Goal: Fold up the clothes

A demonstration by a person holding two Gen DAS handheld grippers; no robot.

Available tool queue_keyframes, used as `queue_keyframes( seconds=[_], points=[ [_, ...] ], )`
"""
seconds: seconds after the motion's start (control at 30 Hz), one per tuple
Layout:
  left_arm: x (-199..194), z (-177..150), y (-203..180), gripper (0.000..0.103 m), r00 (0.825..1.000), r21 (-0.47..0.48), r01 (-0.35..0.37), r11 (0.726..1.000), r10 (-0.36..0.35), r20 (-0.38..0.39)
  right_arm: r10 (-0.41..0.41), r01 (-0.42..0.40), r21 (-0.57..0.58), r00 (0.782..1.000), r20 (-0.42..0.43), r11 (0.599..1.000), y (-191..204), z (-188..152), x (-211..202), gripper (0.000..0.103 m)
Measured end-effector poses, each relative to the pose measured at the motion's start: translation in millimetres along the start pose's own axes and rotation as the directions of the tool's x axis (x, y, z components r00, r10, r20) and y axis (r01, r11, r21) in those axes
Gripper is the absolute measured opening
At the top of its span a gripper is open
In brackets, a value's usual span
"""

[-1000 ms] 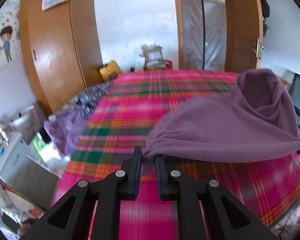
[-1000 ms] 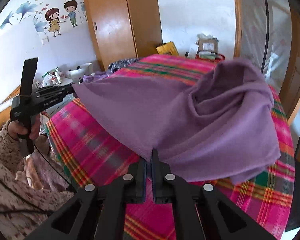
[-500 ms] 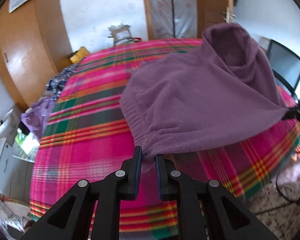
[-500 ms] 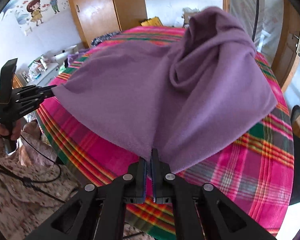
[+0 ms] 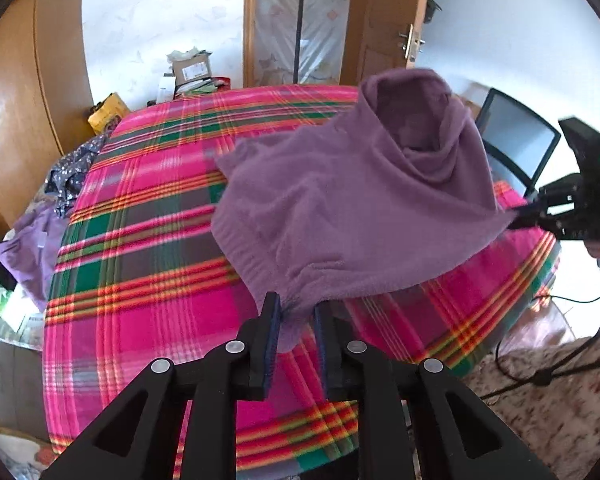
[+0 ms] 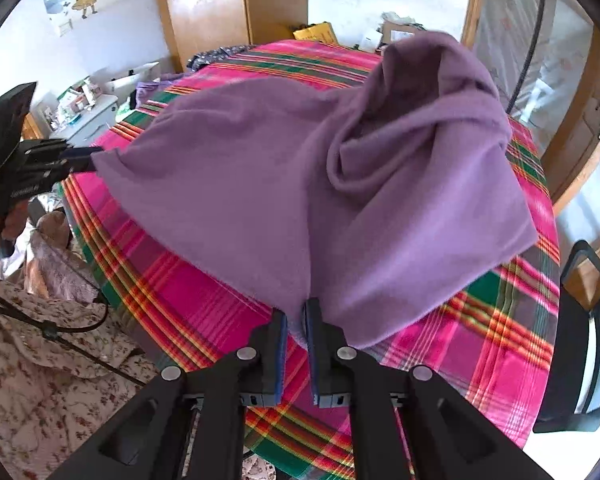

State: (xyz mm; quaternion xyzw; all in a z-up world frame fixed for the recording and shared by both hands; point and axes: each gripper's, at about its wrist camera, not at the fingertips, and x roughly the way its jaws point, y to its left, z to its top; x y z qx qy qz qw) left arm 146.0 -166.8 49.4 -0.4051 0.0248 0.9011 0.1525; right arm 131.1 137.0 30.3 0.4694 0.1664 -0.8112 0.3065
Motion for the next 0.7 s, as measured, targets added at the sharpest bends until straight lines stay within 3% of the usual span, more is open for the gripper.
queue_keyframes(
  seconds=[0.2, 0.4, 0.47, 0.57, 0.63, 0.7],
  points=[
    [-0.9, -2.0, -9.5, 0.017, 0.997, 0.084, 0.068, 0.994, -0.065, -0.041, -0.054, 0.049, -0.093, 0.997, -0.051, 0.994, 7.8, 1.0, -1.6, 0.015],
    [1.1, -9.2, -13.8, 0.018, 0.99, 0.142, 0.095, 0.985, -0.079, -0.112, -0.011, 0.011, -0.074, 1.0, 0.002, 0.997, -0.9, 20.3, -9.7, 0.015],
    [0.2, -12.2, -13.7, 0.023, 0.988, 0.157, 0.102, 0.982, -0.083, -0.128, 0.01, -0.008, -0.076, 1.0, 0.019, 0.997, -1.4, 27.4, -9.7, 0.015],
    [-1.7, -11.5, -9.1, 0.024, 0.99, 0.154, 0.085, 0.984, -0.066, -0.123, 0.042, -0.038, -0.08, 0.998, 0.043, 0.996, -2.0, 38.2, -9.8, 0.017],
    [-4.2, -6.6, -4.7, 0.025, 0.991, 0.14, 0.096, 0.985, -0.082, -0.103, 0.058, -0.055, -0.075, 0.998, 0.037, 0.996, 3.5, 44.7, 1.5, 0.023],
    [-5.8, 1.8, -0.4, 0.033, 0.994, 0.153, 0.089, 0.984, -0.079, -0.073, 0.073, -0.071, -0.078, 0.997, 0.034, 0.994, 7.6, 48.8, 10.9, 0.024]
  ],
)
